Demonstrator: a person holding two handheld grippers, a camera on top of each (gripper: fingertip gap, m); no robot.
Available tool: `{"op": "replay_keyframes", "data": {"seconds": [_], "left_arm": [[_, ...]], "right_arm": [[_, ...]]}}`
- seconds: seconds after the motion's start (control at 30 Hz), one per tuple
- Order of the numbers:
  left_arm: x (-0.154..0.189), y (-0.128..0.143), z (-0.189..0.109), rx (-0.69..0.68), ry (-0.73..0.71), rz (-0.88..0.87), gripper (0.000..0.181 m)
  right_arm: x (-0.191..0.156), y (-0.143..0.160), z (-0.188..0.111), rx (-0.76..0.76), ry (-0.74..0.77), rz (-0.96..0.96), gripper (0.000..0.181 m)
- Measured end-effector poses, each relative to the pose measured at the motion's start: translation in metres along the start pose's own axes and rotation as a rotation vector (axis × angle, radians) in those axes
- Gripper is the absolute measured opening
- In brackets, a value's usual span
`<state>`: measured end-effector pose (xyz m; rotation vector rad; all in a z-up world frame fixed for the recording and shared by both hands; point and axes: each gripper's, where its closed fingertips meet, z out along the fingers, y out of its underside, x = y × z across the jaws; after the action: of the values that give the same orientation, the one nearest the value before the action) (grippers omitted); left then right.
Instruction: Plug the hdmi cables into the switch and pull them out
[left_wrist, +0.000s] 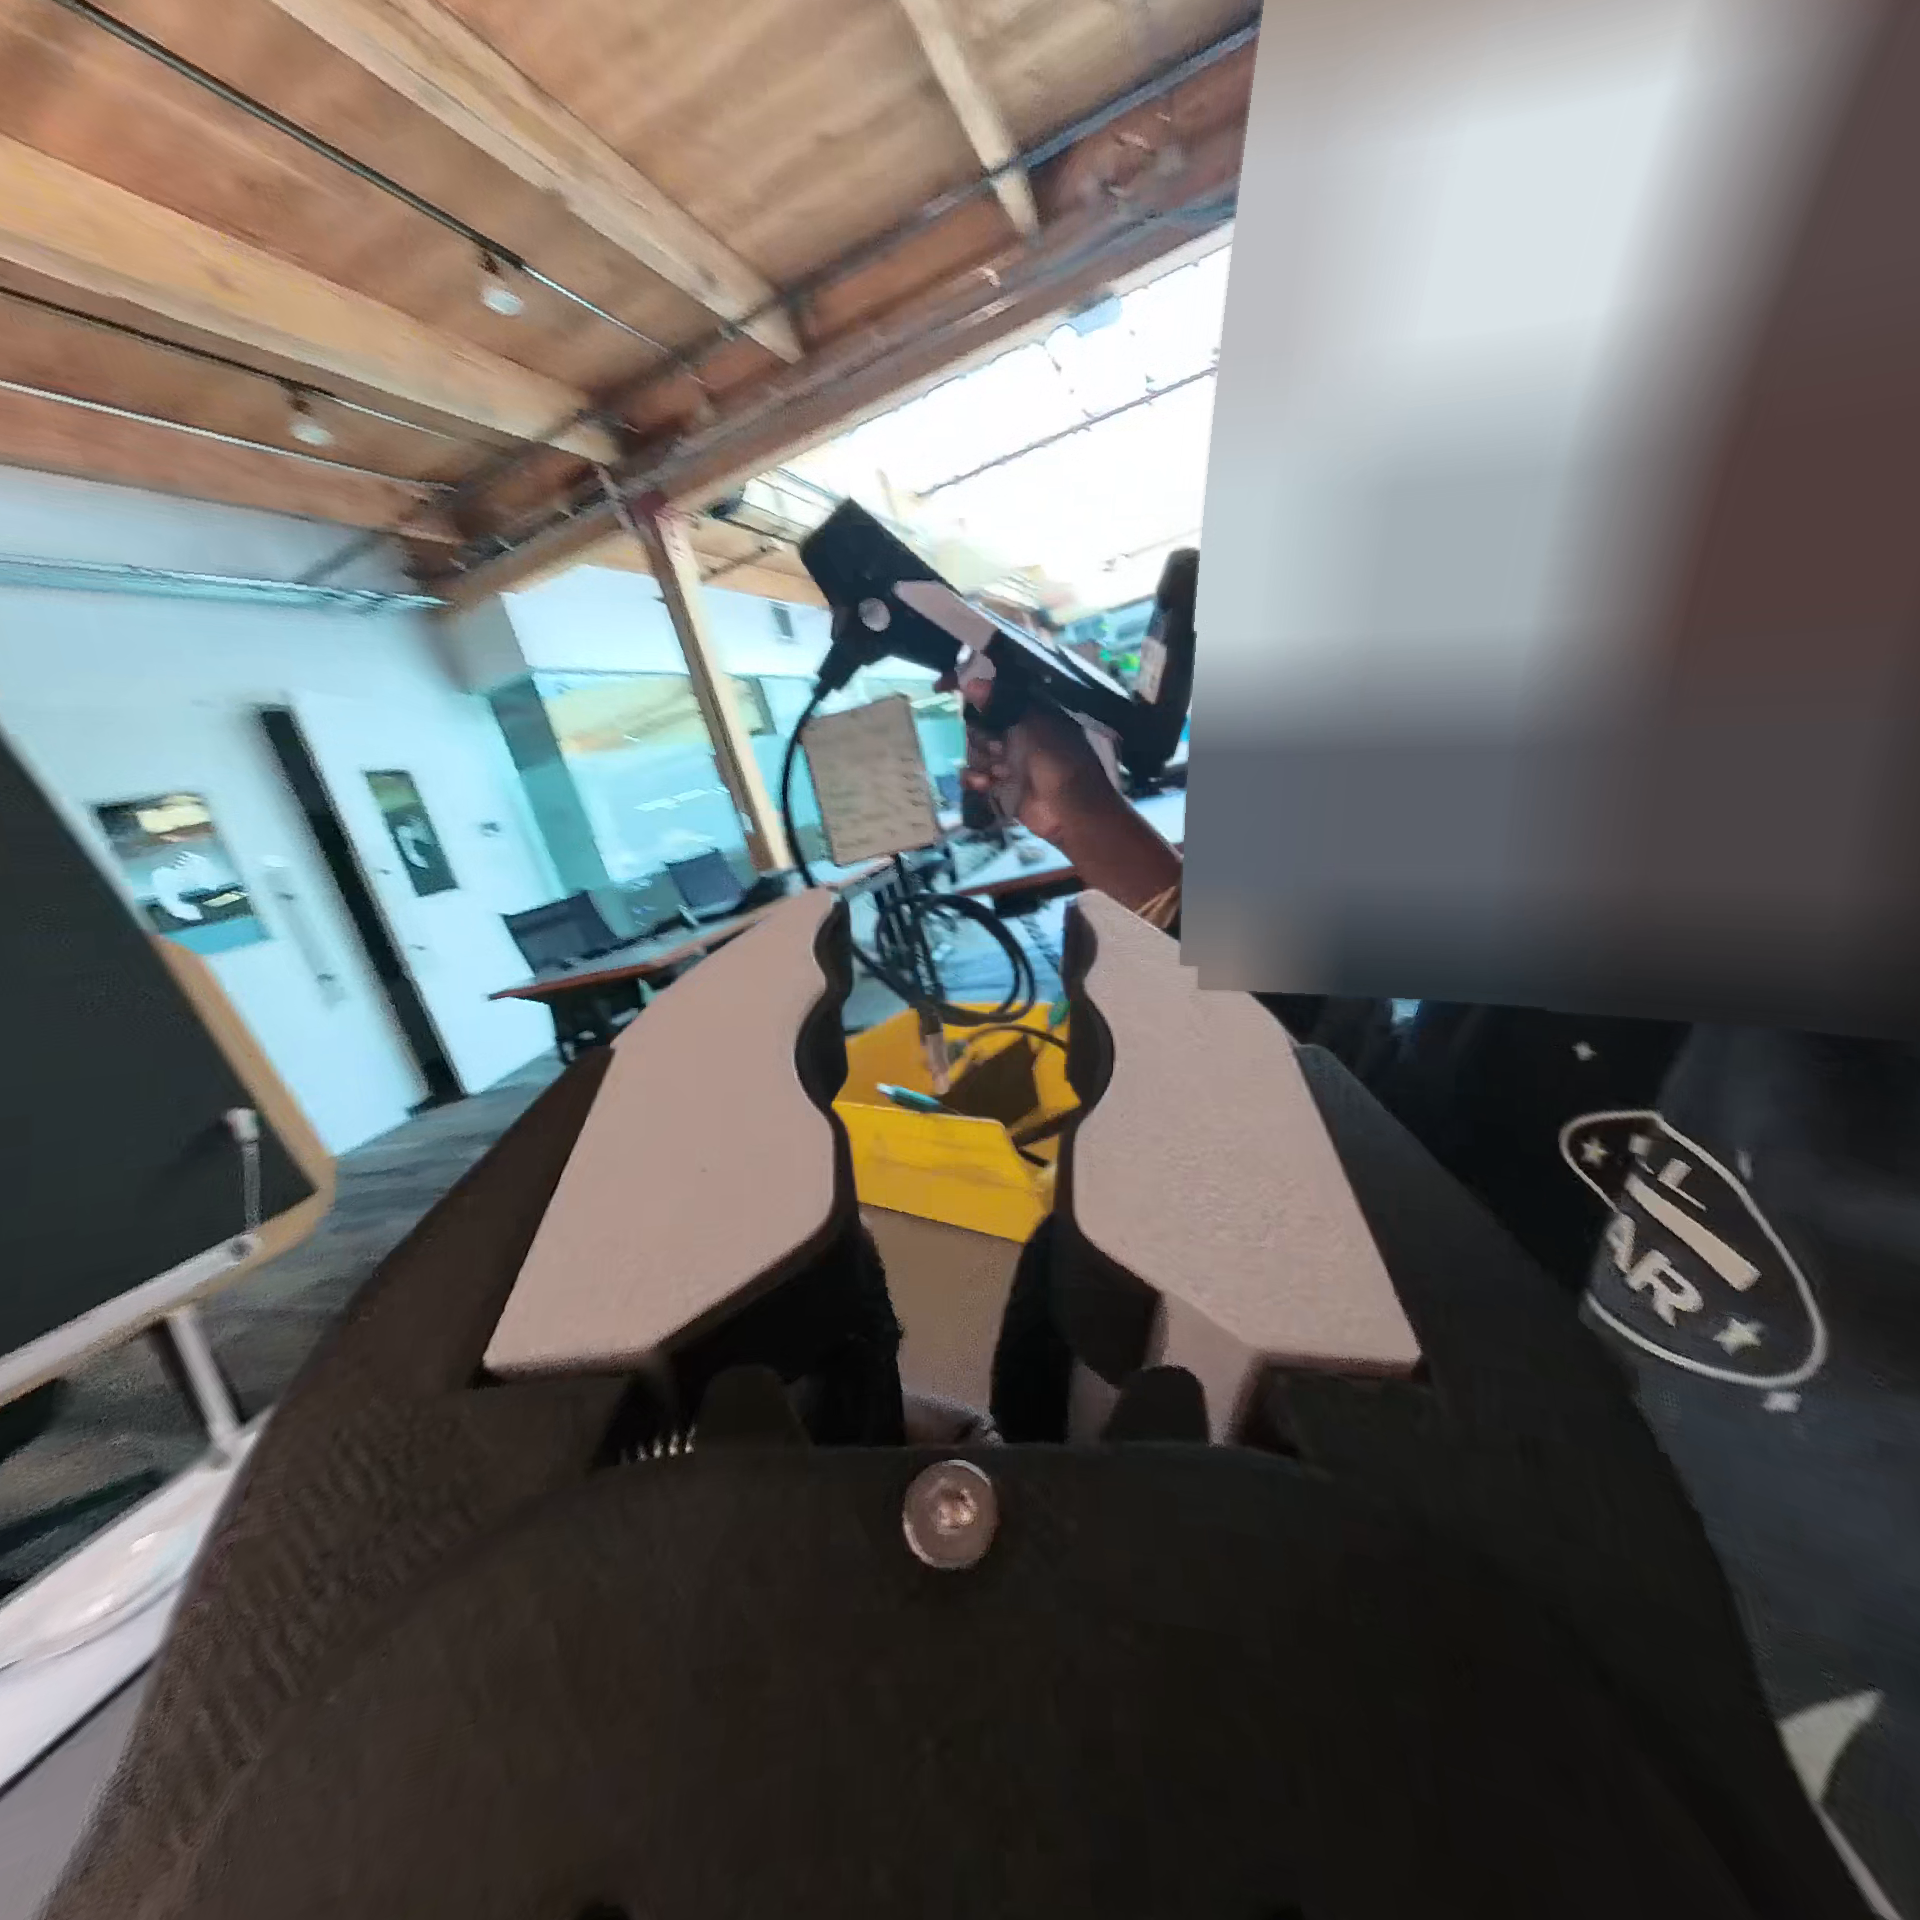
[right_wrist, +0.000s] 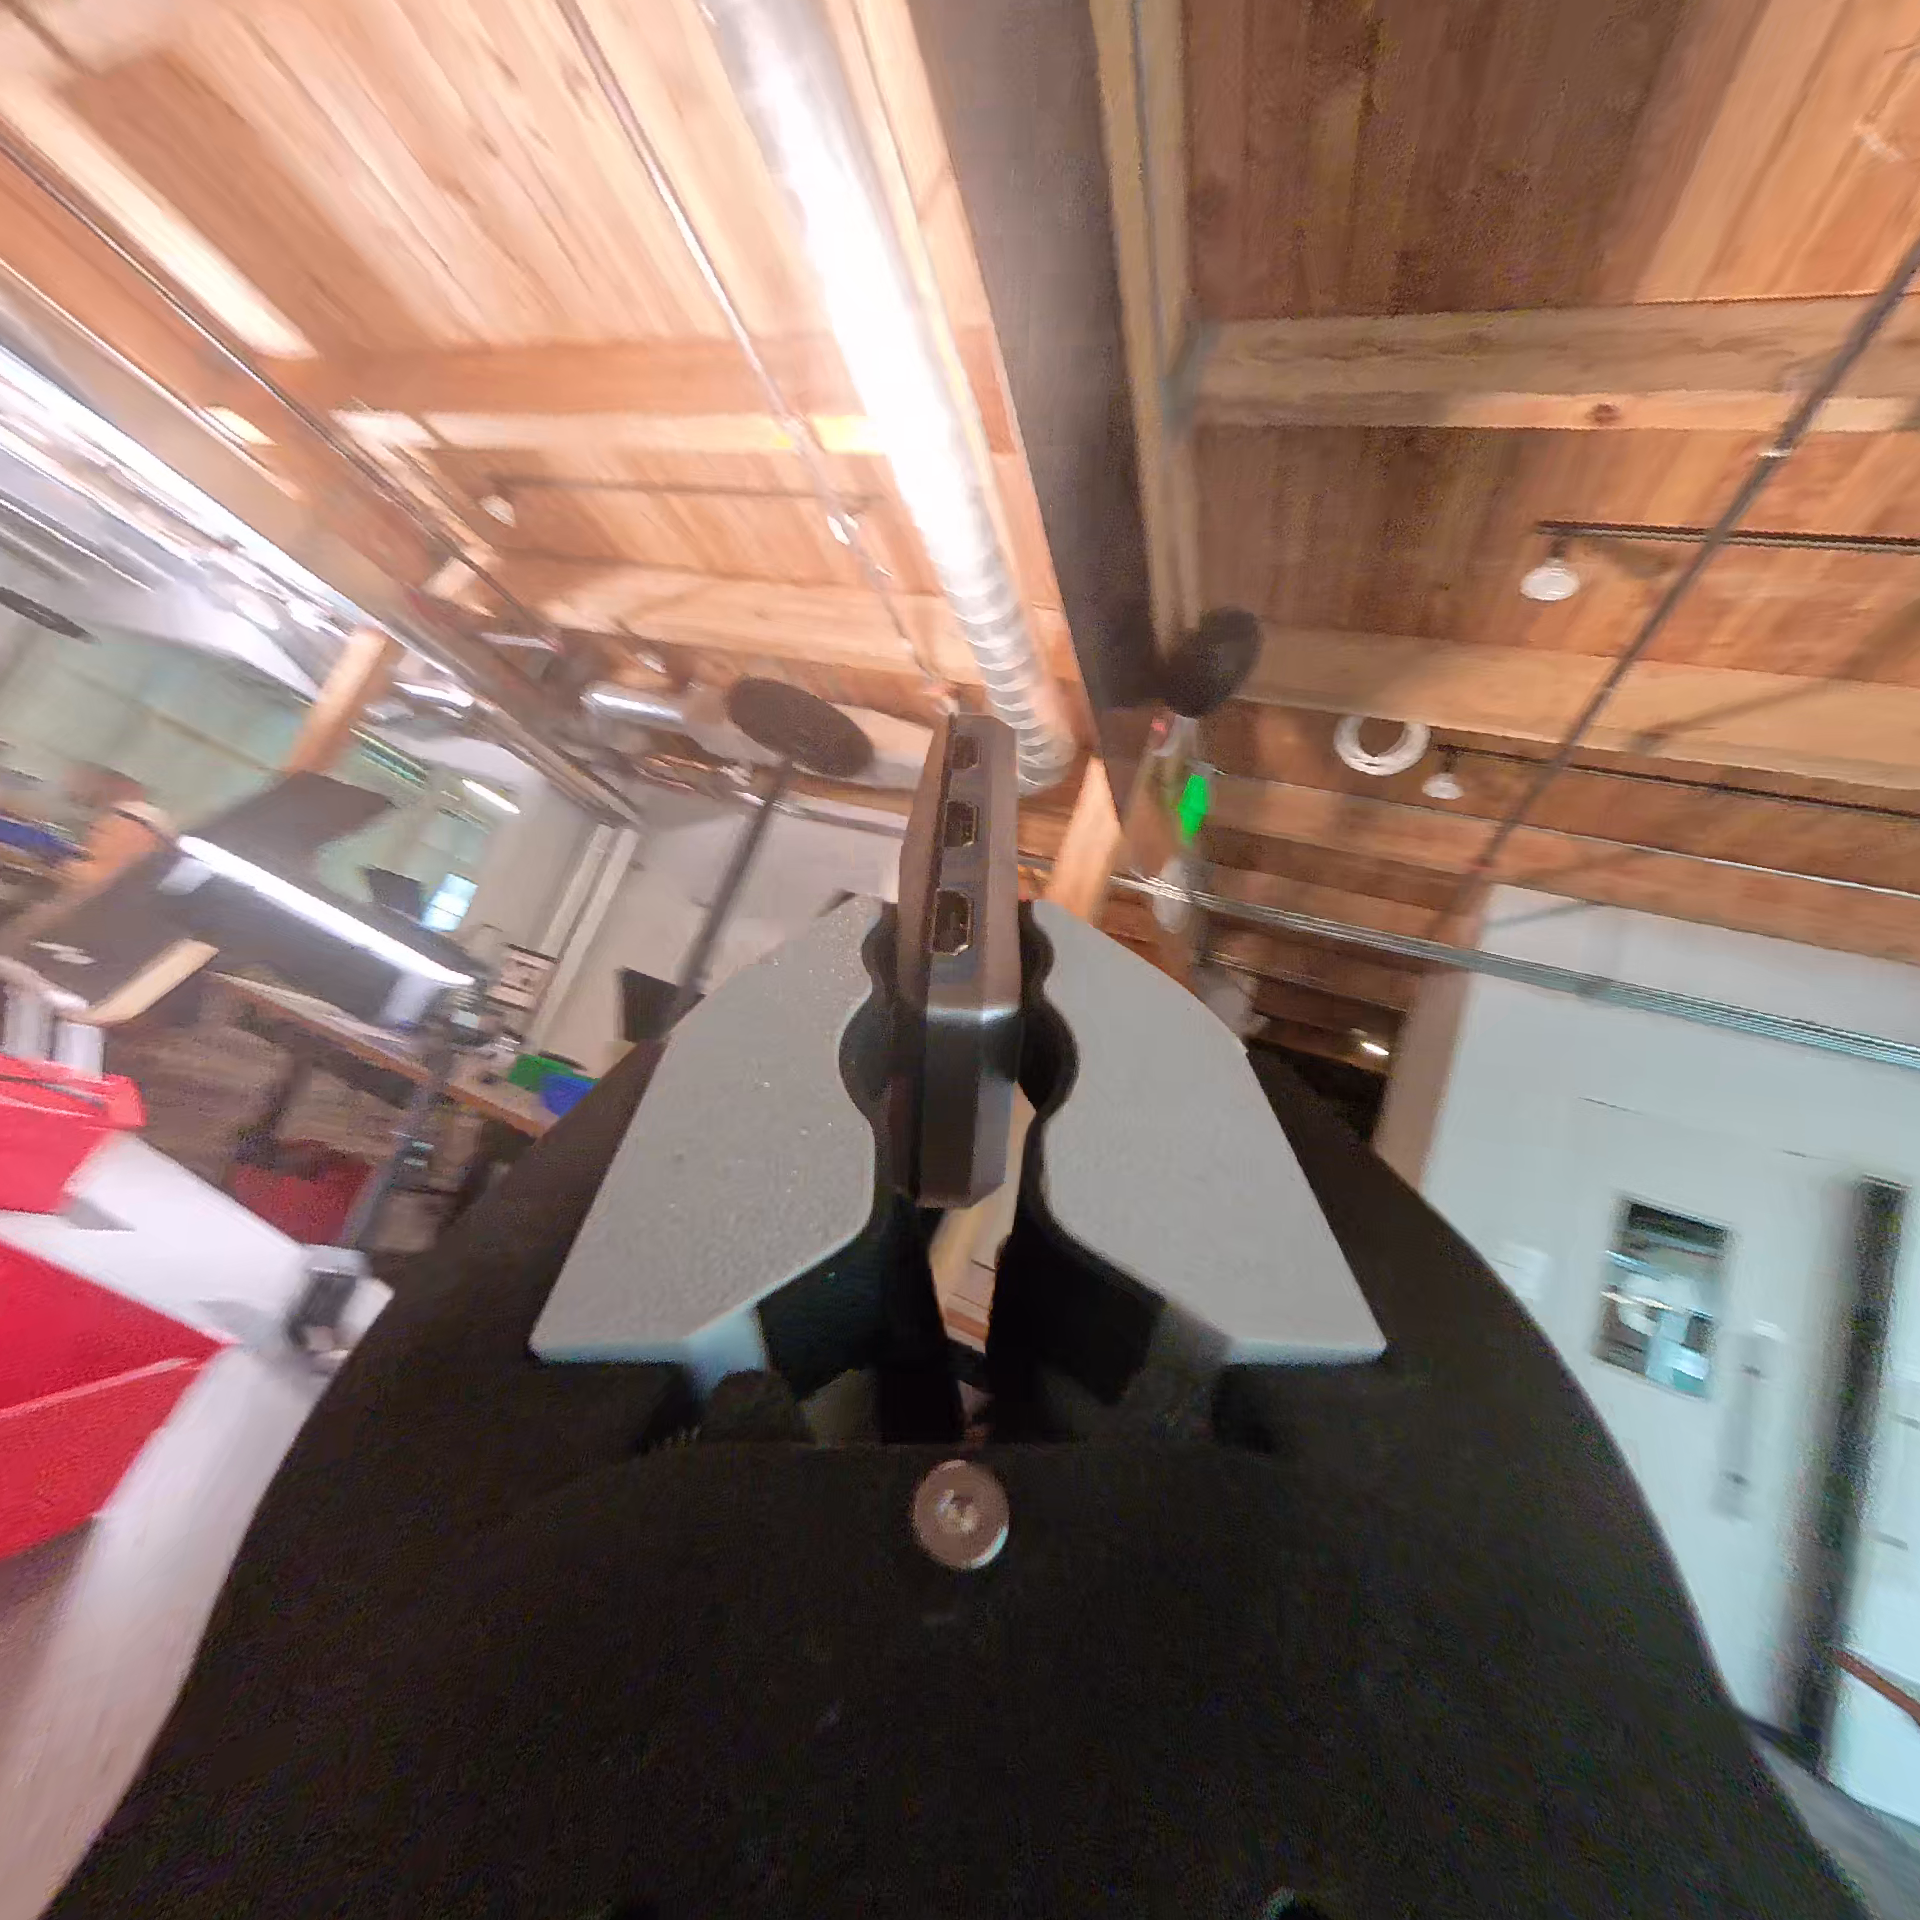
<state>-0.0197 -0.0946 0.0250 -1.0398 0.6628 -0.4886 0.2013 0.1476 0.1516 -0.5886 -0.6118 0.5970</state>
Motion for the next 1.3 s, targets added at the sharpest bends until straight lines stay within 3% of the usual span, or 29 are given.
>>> {"op": "replay_keyframes", "data": {"seconds": [0.13, 0.23, 0.33, 0.47, 0.77, 0.9, 1.0, 1.1, 1.2, 1.3], "left_arm": [[-0.012, -0.018, -0.015, 0.071, -0.082, 0.038, 0.033], [-0.017, -0.021, -0.019, 0.077, -0.117, 0.063, 0.032], [-0.019, -0.019, -0.018, 0.057, -0.133, 0.083, 0.032], [-0.024, -0.013, -0.019, 0.019, -0.16, 0.112, 0.032], [-0.029, -0.018, -0.027, 0.02, -0.192, 0.126, 0.032], [-0.03, -0.018, -0.028, 0.017, -0.196, 0.127, 0.032], [-0.031, -0.015, -0.028, 0.004, -0.199, 0.126, 0.032], [-0.032, -0.014, -0.028, -0.009, -0.205, 0.131, 0.032], [-0.032, -0.014, -0.029, -0.014, -0.211, 0.139, 0.032], [-0.033, -0.014, -0.032, -0.021, -0.224, 0.15, 0.032]], "right_arm": [[0.067, 0.037, 0.004, -0.099, 0.127, -0.065, 0.021], [0.09, 0.079, -0.002, -0.162, 0.131, -0.069, 0.021], [0.102, 0.14, -0.02, -0.354, 0.157, 0.065, 0.021], [0.097, 0.203, -0.061, -0.671, 0.195, 0.215, 0.021], [0.088, 0.281, -0.176, -1.285, 0.281, 0.352, 0.023], [0.091, 0.311, -0.232, -1.604, 0.352, 0.272, 0.035], [0.085, 0.314, -0.242, -1.691, 0.341, 0.25, 0.054], [0.096, 0.296, -0.233, -1.615, 0.42, 0.165, 0.072], [0.104, 0.266, -0.215, -1.425, 0.5, 0.152, 0.073], [0.099, 0.237, -0.232, -1.373, 0.546, 0.13, 0.068]]}}
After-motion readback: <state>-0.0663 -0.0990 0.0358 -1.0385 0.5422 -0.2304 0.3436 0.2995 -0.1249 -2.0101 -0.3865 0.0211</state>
